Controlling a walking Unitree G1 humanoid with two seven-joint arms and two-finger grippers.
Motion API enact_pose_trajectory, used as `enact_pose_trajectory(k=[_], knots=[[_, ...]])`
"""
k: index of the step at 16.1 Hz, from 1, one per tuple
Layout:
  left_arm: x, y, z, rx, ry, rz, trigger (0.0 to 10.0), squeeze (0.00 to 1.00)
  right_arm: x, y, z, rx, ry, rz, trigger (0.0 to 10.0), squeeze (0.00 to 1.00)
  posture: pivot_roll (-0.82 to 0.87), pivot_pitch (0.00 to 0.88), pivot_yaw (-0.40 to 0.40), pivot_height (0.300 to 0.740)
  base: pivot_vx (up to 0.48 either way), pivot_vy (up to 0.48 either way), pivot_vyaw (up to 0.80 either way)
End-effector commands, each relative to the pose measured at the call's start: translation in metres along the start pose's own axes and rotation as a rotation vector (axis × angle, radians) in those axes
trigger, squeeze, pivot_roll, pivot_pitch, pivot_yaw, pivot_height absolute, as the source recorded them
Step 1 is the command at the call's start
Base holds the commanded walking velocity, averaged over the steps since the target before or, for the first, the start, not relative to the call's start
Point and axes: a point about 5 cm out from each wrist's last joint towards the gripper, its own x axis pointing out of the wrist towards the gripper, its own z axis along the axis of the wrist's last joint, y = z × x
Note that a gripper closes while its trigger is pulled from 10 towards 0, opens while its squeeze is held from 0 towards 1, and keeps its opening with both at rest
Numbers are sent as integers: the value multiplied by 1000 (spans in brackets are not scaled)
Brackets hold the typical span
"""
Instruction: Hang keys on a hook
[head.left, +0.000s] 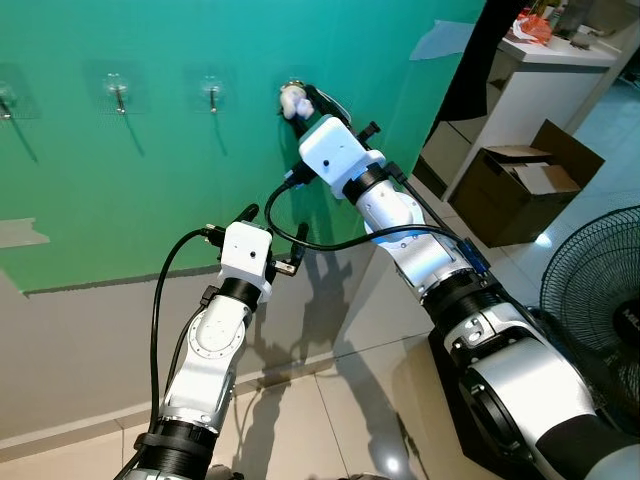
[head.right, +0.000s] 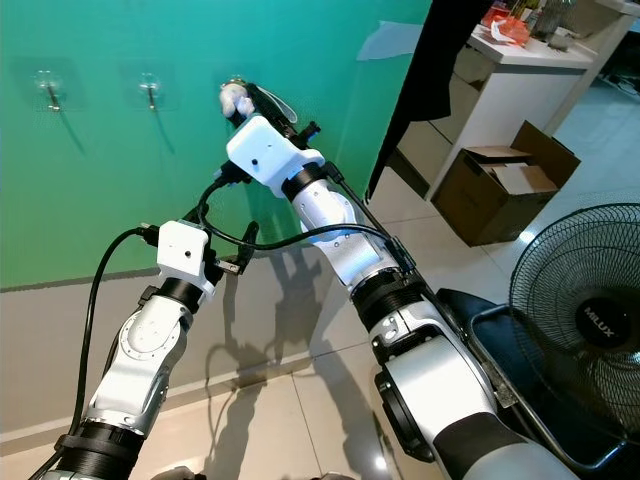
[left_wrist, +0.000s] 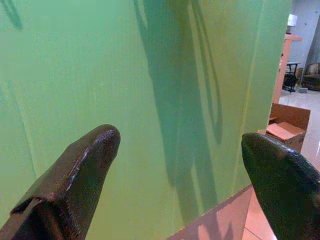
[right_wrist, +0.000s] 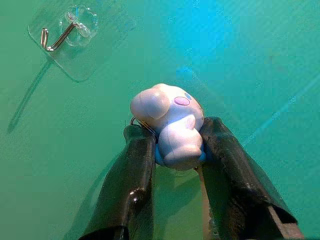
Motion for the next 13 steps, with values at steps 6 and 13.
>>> enact_pose_trajectory(k=[6,13], knots=[[-3,-6,-2,3,11,-10,10000,0,-17,10,-27,8,134,72,10000,1000,30,0,-142,740,0,0,0],[-2,-7,-2,5,21,-13,10000,0,-19,-1,-34,1,193,26,10000,0,25,0,-140,740,0,0,0]])
